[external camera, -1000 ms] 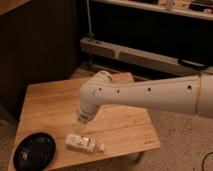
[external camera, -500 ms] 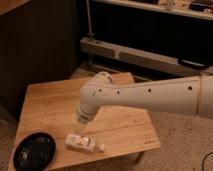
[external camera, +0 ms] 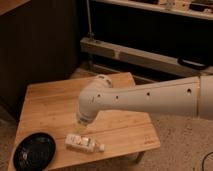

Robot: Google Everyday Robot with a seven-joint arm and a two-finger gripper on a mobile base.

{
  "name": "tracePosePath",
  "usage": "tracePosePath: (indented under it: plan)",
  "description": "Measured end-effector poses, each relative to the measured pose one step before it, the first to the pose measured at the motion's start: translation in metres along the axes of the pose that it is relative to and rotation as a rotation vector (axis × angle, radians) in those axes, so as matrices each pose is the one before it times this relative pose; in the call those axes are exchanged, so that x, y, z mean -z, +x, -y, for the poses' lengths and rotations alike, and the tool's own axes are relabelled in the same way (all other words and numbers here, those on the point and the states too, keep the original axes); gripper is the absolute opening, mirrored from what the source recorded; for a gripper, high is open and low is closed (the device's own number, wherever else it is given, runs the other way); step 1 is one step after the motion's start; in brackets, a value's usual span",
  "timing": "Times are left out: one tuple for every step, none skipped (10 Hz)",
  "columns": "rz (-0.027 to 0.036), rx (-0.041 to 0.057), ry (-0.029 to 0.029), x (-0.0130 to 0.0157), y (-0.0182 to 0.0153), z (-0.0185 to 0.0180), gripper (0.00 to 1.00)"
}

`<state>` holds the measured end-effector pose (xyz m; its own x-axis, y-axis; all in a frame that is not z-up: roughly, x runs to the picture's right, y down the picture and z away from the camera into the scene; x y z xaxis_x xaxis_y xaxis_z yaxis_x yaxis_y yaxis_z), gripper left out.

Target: Place the bottle in the ceramic bowl

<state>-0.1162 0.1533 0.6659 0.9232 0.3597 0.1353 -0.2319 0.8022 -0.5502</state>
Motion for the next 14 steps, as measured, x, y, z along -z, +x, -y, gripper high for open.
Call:
tracePosePath:
  plan:
    - [-0.00687,0.02224,0.05132,-0.0066,0.00188,0.00087,0.65]
    - [-0.00697,0.01699,0.02326,-0.00541,0.00289,0.00223,0.65]
    - [-0.00117,0.01773,-0.00172,-0.00486,0.00269,0.00239,0.65]
    - [0.00015,0.00612,-0.00606,-0.00418,0.00379,0.00214,0.65]
    - [0.00679,0.00003,-0.00826,-0.00334,0.00517,0.00375,0.65]
    - [0.02614,-0.03168,-0.02936,-0.00261,0.00904,0.0036,0.65]
    - [0.03336,-0.02519,-0.02223,-0.00108,0.0078,0.00308,0.65]
    - [0.03612,-0.0126,-0.01951,0.00085,0.00554,0.0009,0.65]
    - [0.03642,-0.00646,-0.02011,0.00137,0.0069,0.00047,0.65]
    - [0.03545,-0.00239,-0.02143,0.00219,0.00689,-0.00084,0.65]
    - [0.02009,0.00866,-0.02001,0.00041,0.00405,-0.00371,0.65]
    - [0.00931,0.00282,-0.01645,-0.00096,0.00681,-0.00431,0.65]
    - [0.01987,-0.00672,-0.01796,-0.00379,0.01401,-0.00499,0.65]
    - [0.01733,-0.00413,-0.01178,-0.00284,0.00893,-0.00348,0.65]
